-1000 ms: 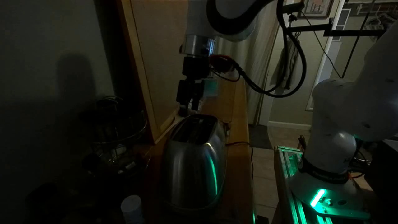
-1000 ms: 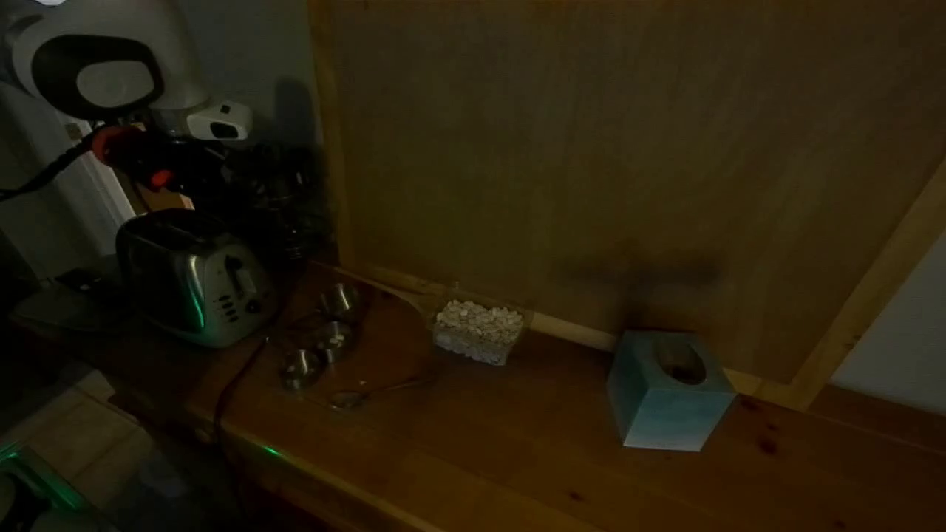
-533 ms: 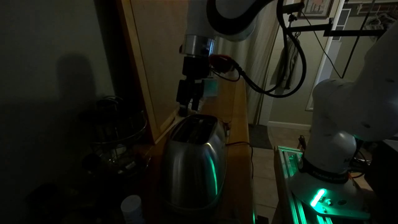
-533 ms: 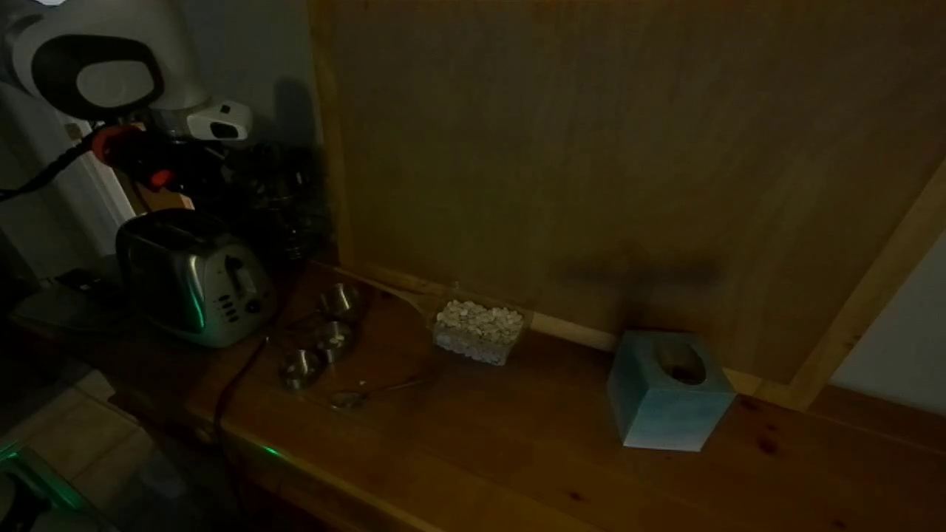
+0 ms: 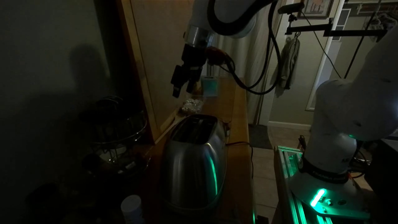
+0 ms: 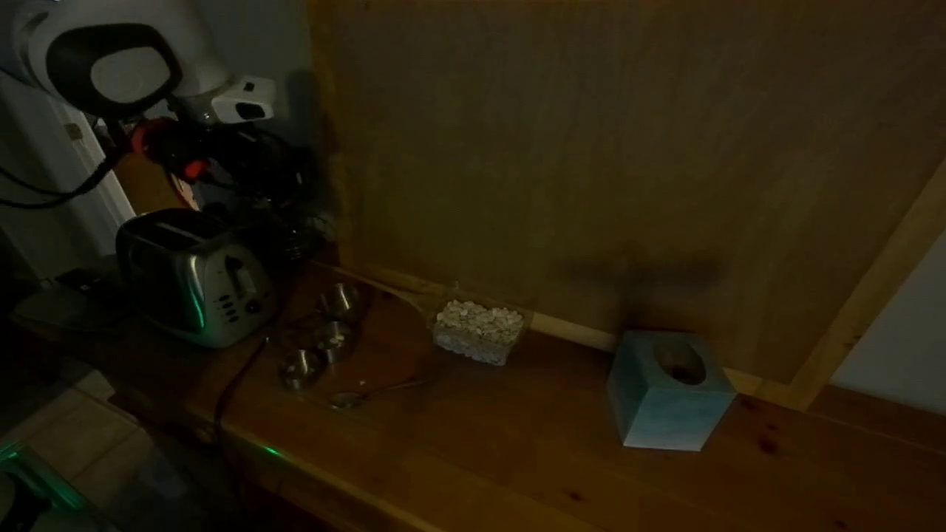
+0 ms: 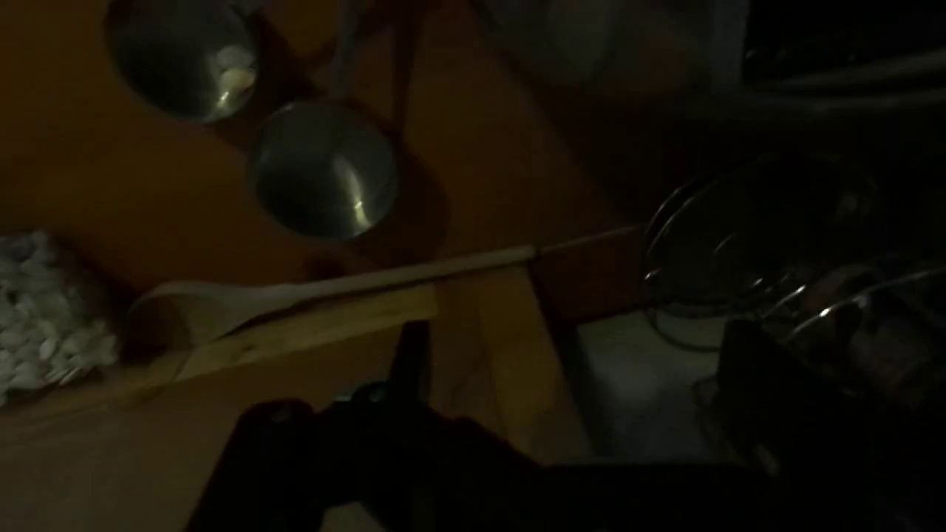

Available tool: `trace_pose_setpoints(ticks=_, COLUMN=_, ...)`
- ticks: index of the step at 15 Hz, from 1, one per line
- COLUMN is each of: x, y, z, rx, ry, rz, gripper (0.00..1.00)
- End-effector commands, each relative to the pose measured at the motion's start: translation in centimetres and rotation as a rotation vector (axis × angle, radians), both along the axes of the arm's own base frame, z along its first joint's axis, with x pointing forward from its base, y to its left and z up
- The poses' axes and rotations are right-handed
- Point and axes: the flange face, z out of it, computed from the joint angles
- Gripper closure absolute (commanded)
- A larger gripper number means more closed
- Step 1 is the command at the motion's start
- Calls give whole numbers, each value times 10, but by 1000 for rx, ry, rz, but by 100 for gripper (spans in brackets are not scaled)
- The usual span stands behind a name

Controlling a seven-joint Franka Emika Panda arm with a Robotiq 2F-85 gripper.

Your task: Put one white object on the silver spoon then lift the spoon and put the object in the silver bowl.

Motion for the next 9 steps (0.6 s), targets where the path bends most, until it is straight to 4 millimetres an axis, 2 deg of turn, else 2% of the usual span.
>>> trace_pose_setpoints(ticks=1, x=9, y=-51, z=32, rx=-138, ry=-145, rz=-36, gripper=0)
trace_pose_setpoints(ticks=4, x=13, y=-102, z=63, rx=-266, ry=-241, rz=-110, gripper=0)
trace_pose_setpoints(ticks=5, x=9, y=-79, z=46, rx=-197, ry=-197, rz=-75, gripper=0)
trace_pose_setpoints(ticks=7, x=7, y=-101, z=60, rx=-239, ry=-227, rz=-105, gripper=0)
trace_pose_setpoints(ticks=9, x=8, y=-103, z=63, rx=-246, ry=-231, rz=-108, gripper=0)
